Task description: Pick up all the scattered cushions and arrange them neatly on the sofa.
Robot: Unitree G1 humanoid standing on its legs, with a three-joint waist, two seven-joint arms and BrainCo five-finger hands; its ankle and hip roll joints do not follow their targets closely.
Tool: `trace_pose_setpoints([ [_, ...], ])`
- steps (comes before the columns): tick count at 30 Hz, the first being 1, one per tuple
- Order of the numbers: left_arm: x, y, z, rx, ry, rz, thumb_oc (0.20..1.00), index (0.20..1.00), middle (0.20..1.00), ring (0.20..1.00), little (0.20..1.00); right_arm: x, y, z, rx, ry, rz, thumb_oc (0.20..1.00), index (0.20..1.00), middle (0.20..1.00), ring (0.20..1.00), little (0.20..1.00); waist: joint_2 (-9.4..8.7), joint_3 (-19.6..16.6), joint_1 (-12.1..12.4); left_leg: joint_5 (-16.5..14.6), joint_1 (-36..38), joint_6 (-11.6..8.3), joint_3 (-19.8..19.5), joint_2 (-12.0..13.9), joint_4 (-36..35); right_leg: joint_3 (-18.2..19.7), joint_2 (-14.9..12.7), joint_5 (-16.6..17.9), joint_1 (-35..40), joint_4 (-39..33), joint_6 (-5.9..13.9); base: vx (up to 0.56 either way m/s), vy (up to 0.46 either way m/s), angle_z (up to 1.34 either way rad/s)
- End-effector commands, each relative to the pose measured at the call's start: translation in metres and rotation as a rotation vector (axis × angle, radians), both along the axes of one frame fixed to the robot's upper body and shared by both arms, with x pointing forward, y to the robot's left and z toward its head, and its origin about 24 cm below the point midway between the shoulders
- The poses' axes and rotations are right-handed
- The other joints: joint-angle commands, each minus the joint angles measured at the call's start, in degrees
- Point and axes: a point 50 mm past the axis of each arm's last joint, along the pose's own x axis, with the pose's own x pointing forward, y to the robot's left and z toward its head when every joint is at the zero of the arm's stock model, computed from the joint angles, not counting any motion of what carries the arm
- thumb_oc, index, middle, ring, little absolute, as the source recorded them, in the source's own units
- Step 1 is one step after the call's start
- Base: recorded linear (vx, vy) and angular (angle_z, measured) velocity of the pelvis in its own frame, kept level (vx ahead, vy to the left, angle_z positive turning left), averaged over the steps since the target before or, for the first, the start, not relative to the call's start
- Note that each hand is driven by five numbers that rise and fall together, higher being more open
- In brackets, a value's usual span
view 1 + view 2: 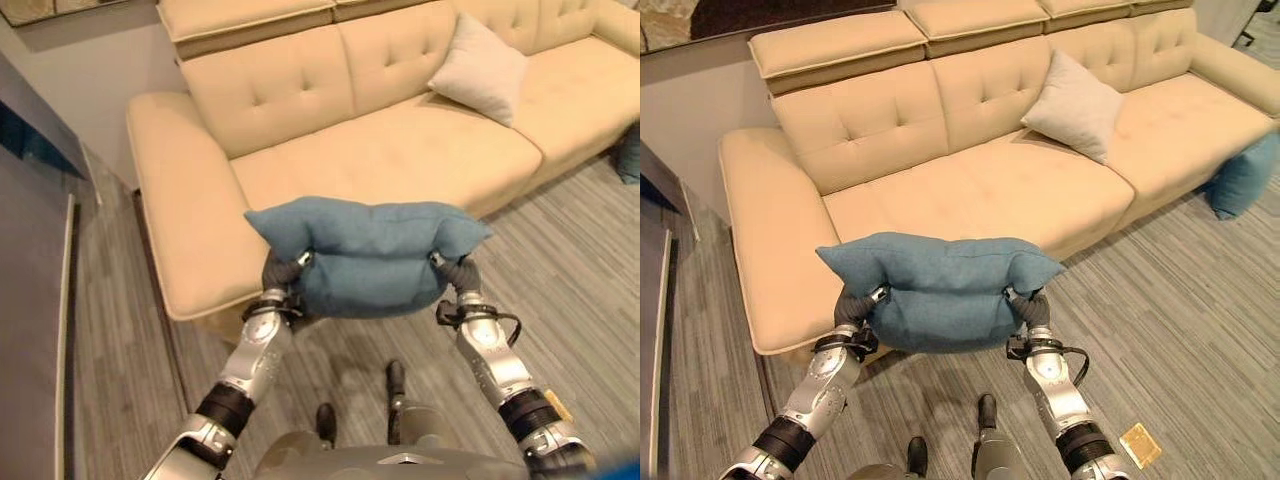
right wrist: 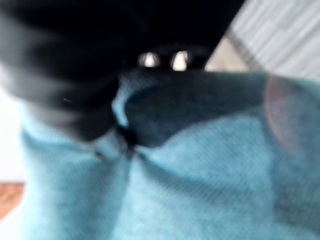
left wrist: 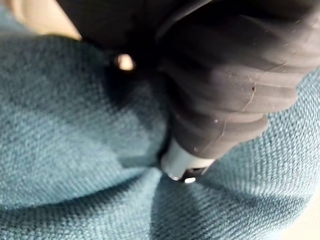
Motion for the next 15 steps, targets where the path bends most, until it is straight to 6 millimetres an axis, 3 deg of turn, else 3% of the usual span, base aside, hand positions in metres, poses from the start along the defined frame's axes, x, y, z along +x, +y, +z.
trace_pose_setpoints([
  [1, 0.019, -0.050, 0.059, -0.058, -0.307, -0.239, 0.200, 0.200, 0.200, 0.200, 0.200, 0.016, 0.032, 0.054, 0.034, -0.264, 0.174, 0.200, 0.200, 0.200, 0.200, 0.200, -1.27, -1.9, 1.0, -1.2, 0.3, -4.75, -9.0, 0.6, 0.9, 7.2, 4.6, 0.7, 7.4, -9.1, 1.26, 0.19, -0.210, -0.28],
  [4, 0.022, -0.056, 0.061, -0.092, -0.302, -0.245, 0.200, 0.200, 0.200, 0.200, 0.200, 0.018, 0.026, 0.063, 0.033, -0.296, 0.152, 0.200, 0.200, 0.200, 0.200, 0.200, -1.64, -3.0, -0.4, -1.7, -0.3, -6.46, -8.9, 1.9, 2.6, 8.4, 6.1, 0.2, 9.3, -11.9, -0.02, 0.17, -0.228, 0.03],
  [7, 0.028, -0.063, 0.070, -0.117, -0.334, -0.254, 0.200, 0.200, 0.200, 0.200, 0.200, 0.023, 0.025, 0.071, 0.036, -0.327, 0.139, 0.200, 0.200, 0.200, 0.200, 0.200, -2.15, -2.0, -0.9, -0.1, -4.3, -9.17, -8.4, 4.2, 12.9, 8.2, 7.2, -0.5, 10.8, -13.1, -1.38, 0.06, -0.222, 0.26],
  [8, 0.031, -0.064, 0.073, -0.126, -0.342, -0.245, 0.200, 0.200, 0.200, 0.200, 0.200, 0.026, 0.027, 0.077, 0.034, -0.348, 0.146, 0.200, 0.200, 0.200, 0.200, 0.200, -2.52, -1.0, 0.1, 1.9, -6.5, -9.69, -10.3, 3.4, 18.3, 9.0, 7.7, -0.8, 11.8, -13.5, -2.18, 0.07, -0.174, 0.18],
  [11, 0.030, -0.065, 0.075, -0.124, -0.349, -0.251, 0.200, 0.200, 0.200, 0.200, 0.200, 0.028, 0.031, 0.081, 0.044, -0.361, 0.162, 0.200, 0.200, 0.200, 0.200, 0.200, -3.32, -0.5, 1.2, -1.0, -10.6, -7.52, -11.8, -0.6, 16.1, 11.1, 8.3, -1.2, 12.4, -14.2, -2.06, 0.15, -0.086, -0.41],
  [13, 0.029, -0.066, 0.074, -0.124, -0.342, -0.256, 0.200, 0.200, 0.200, 0.200, 0.200, 0.029, 0.031, 0.083, 0.037, -0.370, 0.163, 0.200, 0.200, 0.200, 0.200, 0.200, -3.39, -0.7, 1.4, 0.4, -12.5, -6.34, -9.3, -0.7, 12.0, 11.9, 9.2, -1.5, 13.5, -14.8, -1.75, 0.24, -0.008, -0.44],
  [14, 0.030, -0.067, 0.075, -0.115, -0.347, -0.258, 0.200, 0.200, 0.200, 0.200, 0.200, 0.031, 0.032, 0.083, 0.029, -0.367, 0.163, 0.200, 0.200, 0.200, 0.200, 0.200, -3.21, -0.6, 2.7, 4.1, -15.9, -6.28, -8.3, -1.1, 9.6, 13.1, 10.7, -2.3, 14.6, -15.2, -1.70, 0.19, 0.006, -0.12],
  [15, 0.030, -0.067, 0.075, -0.115, -0.347, -0.259, 0.200, 0.200, 0.200, 0.200, 0.200, 0.031, 0.032, 0.083, 0.029, -0.367, 0.162, 0.200, 0.200, 0.200, 0.200, 0.200, -3.27, -0.6, 2.8, 4.1, -15.8, -6.29, -8.2, -1.1, 9.5, 13.2, 10.7, -2.3, 14.6, -15.2, -1.70, 0.21, 0.015, -0.11],
])
